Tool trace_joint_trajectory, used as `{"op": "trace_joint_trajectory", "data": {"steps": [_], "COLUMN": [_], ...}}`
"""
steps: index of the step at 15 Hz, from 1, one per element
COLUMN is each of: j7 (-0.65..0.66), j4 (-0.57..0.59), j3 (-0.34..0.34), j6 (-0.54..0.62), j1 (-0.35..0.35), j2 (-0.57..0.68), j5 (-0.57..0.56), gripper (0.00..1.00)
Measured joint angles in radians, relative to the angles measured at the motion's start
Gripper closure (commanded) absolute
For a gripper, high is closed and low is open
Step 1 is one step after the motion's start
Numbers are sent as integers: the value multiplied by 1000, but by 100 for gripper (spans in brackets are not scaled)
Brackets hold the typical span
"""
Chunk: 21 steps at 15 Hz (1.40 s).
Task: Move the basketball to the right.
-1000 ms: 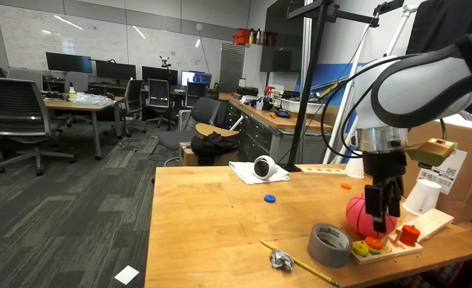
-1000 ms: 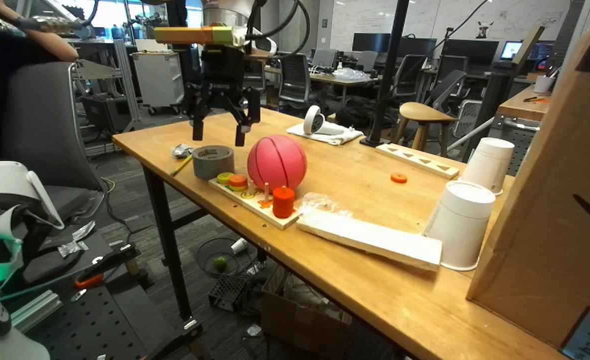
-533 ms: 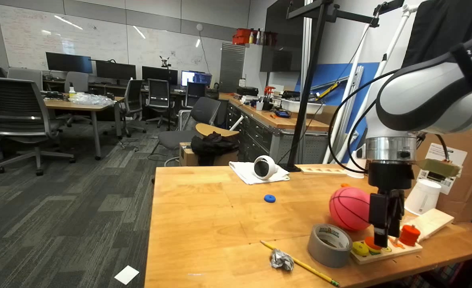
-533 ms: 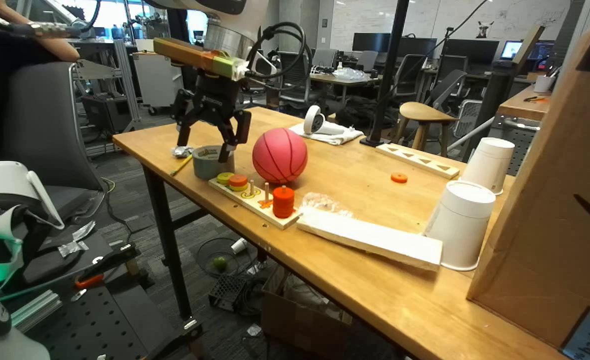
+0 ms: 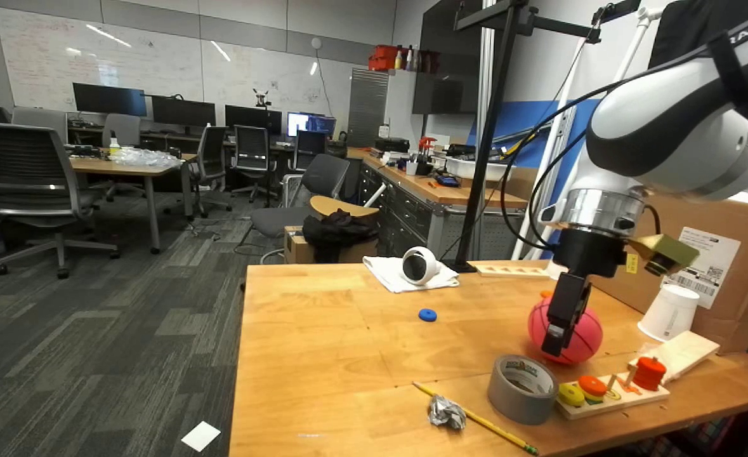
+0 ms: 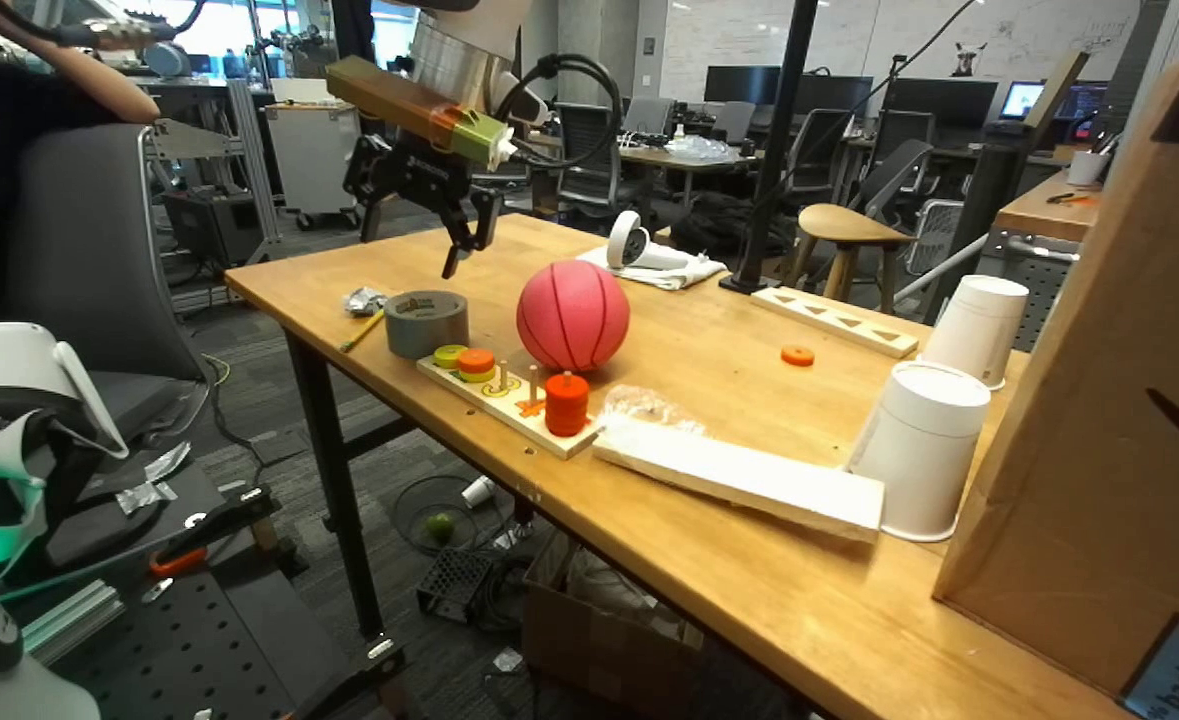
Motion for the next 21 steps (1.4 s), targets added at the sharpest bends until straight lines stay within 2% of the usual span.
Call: {"op": "trace_joint_trajectory", "data": {"steps": [4,7,9,11,15,19,21], "j7": [-52,-53,-45,-25,2,3,27], "j4": [-1,2,15,59,244,414,439], "j3": [0,0,-1,-1,10,65,91], "j6": [2,1,-3,-6,-75,-128,-104], "j1": [0,-11,-26,-44,-50,-19,-2], "j2": [25,56,77,101,114,86,76], "j5": [31,-2,-80,-209,-454,-605,-656], "gripper": [0,0,0,0,0,0,0]}}
